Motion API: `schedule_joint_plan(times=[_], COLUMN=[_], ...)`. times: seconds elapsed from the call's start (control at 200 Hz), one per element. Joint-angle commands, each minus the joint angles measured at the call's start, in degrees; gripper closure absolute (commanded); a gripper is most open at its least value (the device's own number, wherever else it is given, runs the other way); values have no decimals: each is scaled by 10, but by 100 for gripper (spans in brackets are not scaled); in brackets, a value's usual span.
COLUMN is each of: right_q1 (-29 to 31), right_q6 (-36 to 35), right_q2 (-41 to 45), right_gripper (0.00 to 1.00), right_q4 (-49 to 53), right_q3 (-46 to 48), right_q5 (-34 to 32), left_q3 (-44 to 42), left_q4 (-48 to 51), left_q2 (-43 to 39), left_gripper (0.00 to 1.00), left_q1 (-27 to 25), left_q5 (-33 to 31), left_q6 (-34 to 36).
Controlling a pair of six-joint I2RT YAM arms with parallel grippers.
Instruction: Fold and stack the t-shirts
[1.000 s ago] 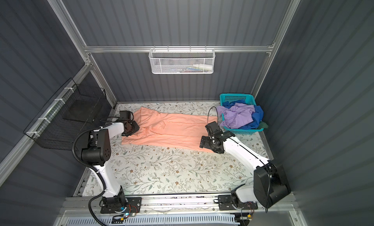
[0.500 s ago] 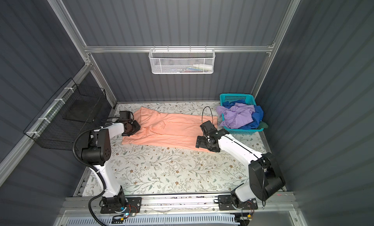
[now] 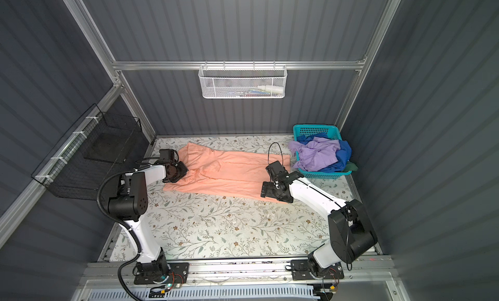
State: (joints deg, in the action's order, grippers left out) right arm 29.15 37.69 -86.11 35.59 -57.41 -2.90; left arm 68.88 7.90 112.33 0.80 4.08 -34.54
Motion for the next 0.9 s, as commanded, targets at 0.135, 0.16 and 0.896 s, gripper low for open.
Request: schedule_joint_plan(times=[0.135, 0.16, 0.896], right_q1=[6, 8, 123], right_q6=[-10, -12, -176], right_q2=[-16, -20, -276], right_gripper=[1, 1, 26], right_q4=[3, 2, -164], right_q3=[-37, -41, -327], right_q5=[-6, -6, 135], left_q3=[32, 38, 115], left_q4=[52, 56, 103], left_q2=[-15, -15, 20], left_gripper=[100, 100, 100], left_q1=[-2, -2, -2], left_q5=[2, 2, -21], left_q6=[11, 12, 23])
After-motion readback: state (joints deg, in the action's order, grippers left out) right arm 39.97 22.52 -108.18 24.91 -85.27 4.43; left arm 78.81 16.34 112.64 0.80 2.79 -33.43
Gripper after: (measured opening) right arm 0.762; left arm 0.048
